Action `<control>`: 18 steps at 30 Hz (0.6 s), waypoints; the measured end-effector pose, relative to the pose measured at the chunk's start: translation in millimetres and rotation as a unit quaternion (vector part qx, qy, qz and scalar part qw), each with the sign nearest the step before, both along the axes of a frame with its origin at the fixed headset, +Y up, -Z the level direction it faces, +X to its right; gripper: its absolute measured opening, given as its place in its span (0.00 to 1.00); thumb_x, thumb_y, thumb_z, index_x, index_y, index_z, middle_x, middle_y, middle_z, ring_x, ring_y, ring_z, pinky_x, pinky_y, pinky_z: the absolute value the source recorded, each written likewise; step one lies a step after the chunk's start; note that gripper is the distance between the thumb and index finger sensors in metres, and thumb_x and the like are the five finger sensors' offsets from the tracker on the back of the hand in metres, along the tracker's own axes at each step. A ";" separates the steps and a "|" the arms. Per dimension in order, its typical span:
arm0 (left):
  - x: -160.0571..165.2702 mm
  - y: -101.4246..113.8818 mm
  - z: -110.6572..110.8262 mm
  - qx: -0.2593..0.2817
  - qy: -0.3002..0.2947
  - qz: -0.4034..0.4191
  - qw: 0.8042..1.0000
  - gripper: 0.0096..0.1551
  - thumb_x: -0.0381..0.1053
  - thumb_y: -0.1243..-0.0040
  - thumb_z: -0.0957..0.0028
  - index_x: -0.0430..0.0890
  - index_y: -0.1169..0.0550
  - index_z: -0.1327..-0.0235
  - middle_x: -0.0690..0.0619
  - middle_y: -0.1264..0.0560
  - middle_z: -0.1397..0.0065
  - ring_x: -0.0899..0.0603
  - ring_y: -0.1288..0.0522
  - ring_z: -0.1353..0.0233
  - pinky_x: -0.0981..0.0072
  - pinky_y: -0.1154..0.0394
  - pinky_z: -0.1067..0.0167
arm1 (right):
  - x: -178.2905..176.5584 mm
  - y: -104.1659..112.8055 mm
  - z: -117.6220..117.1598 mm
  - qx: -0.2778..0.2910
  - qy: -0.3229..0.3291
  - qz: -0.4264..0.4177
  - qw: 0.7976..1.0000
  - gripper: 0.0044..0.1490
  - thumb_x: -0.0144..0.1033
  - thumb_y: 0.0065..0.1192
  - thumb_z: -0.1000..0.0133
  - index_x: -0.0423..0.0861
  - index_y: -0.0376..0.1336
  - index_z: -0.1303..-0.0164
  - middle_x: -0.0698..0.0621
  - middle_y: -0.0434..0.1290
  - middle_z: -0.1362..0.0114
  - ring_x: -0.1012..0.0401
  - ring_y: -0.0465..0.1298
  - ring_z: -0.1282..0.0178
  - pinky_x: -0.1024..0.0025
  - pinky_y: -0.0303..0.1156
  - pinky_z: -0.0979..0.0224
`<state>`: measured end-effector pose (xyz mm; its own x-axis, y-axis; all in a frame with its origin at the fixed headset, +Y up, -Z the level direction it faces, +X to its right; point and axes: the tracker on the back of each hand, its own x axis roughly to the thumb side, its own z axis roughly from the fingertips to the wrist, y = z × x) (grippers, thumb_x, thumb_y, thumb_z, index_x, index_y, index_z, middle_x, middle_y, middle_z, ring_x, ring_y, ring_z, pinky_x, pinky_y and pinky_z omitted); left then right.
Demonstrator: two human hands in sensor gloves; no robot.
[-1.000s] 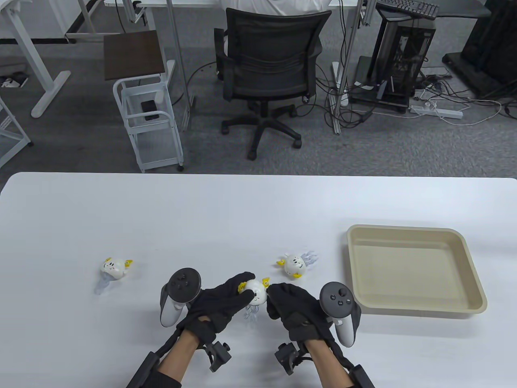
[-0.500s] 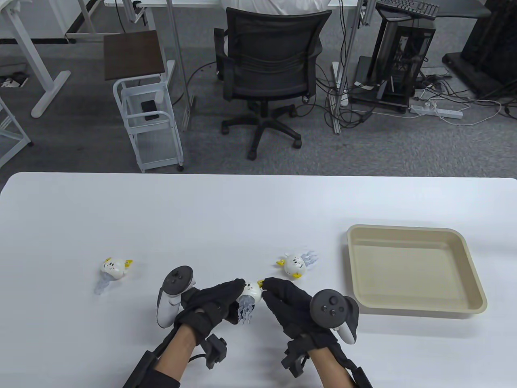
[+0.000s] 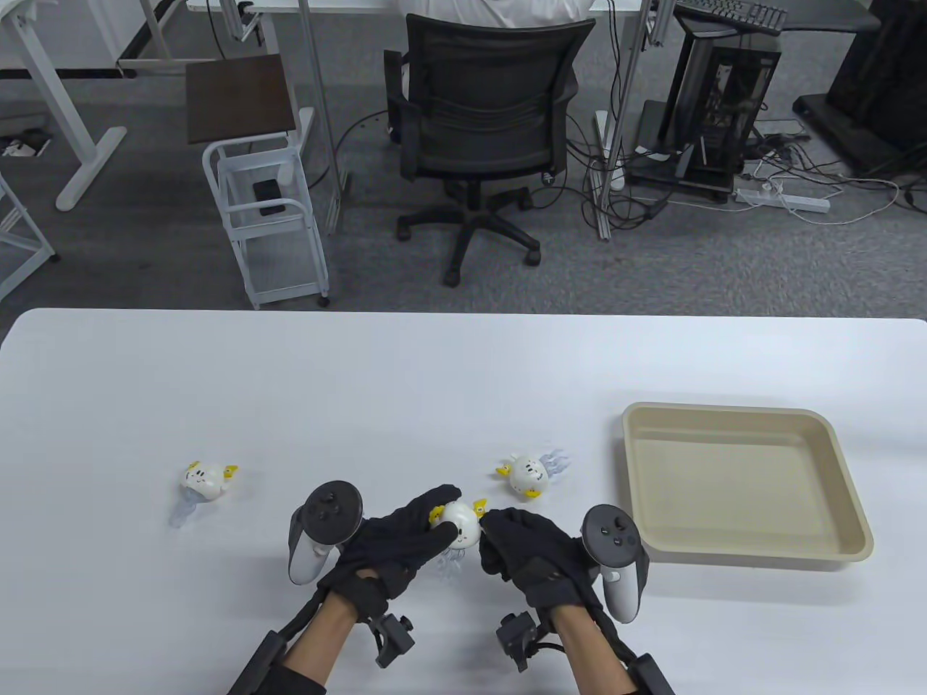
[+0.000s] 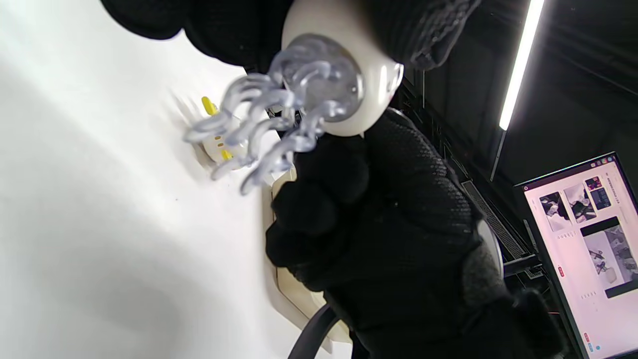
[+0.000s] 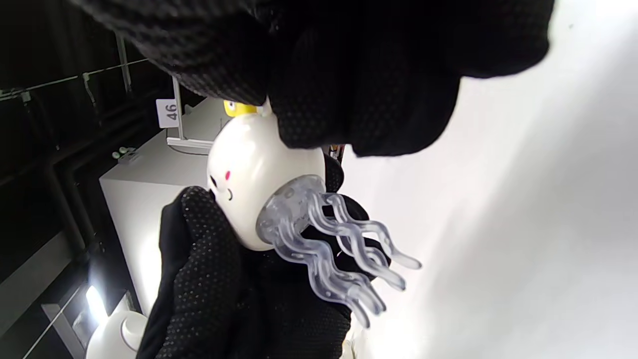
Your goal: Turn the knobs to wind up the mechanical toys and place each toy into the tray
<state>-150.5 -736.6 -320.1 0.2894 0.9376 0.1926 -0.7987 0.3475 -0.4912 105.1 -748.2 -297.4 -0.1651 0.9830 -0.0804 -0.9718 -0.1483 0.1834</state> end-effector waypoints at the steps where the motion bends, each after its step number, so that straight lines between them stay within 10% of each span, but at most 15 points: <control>1: -1.0 -1.5 -0.6 -0.006 0.009 -0.009 1.000 0.43 0.61 0.44 0.40 0.36 0.34 0.19 0.42 0.25 0.28 0.33 0.28 0.34 0.38 0.29 0.37 | -0.4 1.1 0.1 0.009 0.002 0.011 1.000 0.23 0.41 0.62 0.29 0.33 0.72 0.47 0.42 0.80 0.50 0.50 0.82 0.58 0.60 0.79 0.50; 18: -12.9 -24.2 -6.8 -0.205 0.012 0.102 0.973 0.48 0.66 0.52 0.38 0.25 0.26 0.32 0.43 0.16 0.45 0.38 0.19 0.50 0.43 0.22 0.49 | -9.4 25.9 8.8 0.221 0.075 0.191 0.953 0.26 0.43 0.61 0.29 0.43 0.62 0.25 0.44 0.71 0.28 0.48 0.75 0.33 0.57 0.72 0.27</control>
